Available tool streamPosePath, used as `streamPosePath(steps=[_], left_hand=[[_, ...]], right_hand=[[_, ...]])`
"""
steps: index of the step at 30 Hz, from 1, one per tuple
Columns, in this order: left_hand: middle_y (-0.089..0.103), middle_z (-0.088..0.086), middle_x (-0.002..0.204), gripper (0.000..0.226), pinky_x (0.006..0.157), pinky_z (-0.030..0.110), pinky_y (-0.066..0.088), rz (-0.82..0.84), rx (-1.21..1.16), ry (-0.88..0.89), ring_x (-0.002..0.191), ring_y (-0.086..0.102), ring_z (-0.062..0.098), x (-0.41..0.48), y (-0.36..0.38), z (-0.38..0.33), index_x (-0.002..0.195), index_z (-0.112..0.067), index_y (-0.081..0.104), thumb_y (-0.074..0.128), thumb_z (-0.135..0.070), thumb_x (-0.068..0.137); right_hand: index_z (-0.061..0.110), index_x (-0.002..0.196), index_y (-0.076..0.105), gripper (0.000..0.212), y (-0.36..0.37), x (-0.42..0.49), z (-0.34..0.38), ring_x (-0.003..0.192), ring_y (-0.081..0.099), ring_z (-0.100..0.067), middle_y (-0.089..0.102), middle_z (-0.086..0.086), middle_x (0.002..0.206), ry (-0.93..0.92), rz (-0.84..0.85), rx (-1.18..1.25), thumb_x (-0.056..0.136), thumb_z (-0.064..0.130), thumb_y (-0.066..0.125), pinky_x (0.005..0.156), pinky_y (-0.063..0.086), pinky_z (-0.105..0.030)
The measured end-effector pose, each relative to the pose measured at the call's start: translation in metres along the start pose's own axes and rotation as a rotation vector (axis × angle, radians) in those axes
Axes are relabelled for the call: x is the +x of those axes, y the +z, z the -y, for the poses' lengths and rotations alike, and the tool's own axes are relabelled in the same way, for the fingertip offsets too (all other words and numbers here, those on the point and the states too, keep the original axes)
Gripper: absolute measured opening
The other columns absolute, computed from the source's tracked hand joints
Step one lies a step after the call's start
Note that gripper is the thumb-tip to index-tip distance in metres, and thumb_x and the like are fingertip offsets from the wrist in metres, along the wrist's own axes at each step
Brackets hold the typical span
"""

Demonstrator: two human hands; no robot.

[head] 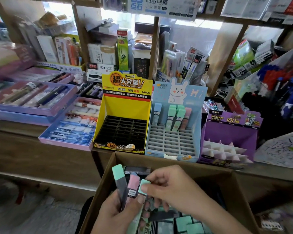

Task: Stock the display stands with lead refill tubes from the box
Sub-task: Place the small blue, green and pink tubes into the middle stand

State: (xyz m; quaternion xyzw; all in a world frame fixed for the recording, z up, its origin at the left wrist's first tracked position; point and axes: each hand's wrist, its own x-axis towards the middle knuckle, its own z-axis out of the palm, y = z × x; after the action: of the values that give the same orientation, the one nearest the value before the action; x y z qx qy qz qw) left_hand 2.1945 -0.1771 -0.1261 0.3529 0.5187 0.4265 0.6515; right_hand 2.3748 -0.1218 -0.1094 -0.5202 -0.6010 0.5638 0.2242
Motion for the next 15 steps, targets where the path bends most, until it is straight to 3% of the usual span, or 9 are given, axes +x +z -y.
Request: streamPosePath(steps=[3,7,10,15], left_hand=[[0.076,0.022,0.085,0.039,0.065,0.036,0.058,-0.009,-0.029,-0.025,0.070,0.073,0.031,0.001,0.001,-0.002,0.102,-0.036,0.078,0.083,-0.037,0.064],[0.075,0.026,0.082,0.021,0.056,0.034,0.059,-0.096,-0.097,-0.079,0.068,0.074,0.038,0.005,0.004,0.004,0.106,-0.021,0.074,0.067,-0.023,0.087],[0.073,0.031,0.082,0.016,0.057,0.037,0.059,-0.130,-0.144,-0.118,0.066,0.072,0.043,0.007,0.003,0.005,0.108,-0.014,0.069,0.061,-0.016,0.095],[0.070,0.032,0.072,0.015,0.044,0.029,0.050,-0.144,-0.121,-0.087,0.043,0.061,0.031,0.003,0.003,0.002,0.107,0.000,0.068,0.061,-0.004,0.094]], right_hand=[[0.014,0.091,0.079,0.012,0.002,0.000,-0.003,0.064,0.068,-0.022,0.078,-0.018,0.082,-0.004,-0.007,0.099,0.092,0.026,0.079,0.050,0.052,-0.026],[0.014,0.093,0.078,0.004,-0.007,-0.002,0.000,0.062,0.069,-0.022,0.076,-0.016,0.080,-0.052,-0.092,0.167,0.091,0.017,0.079,0.049,0.052,-0.027],[0.010,0.098,0.074,0.011,-0.026,-0.005,0.009,0.060,0.071,-0.023,0.076,-0.013,0.079,-0.133,-0.227,0.165,0.090,0.013,0.080,0.047,0.053,-0.027],[0.005,0.097,0.074,0.007,-0.071,-0.007,0.034,0.069,0.076,-0.033,0.078,-0.014,0.078,-0.337,-0.470,0.134,0.091,0.008,0.076,0.057,0.063,-0.034]])
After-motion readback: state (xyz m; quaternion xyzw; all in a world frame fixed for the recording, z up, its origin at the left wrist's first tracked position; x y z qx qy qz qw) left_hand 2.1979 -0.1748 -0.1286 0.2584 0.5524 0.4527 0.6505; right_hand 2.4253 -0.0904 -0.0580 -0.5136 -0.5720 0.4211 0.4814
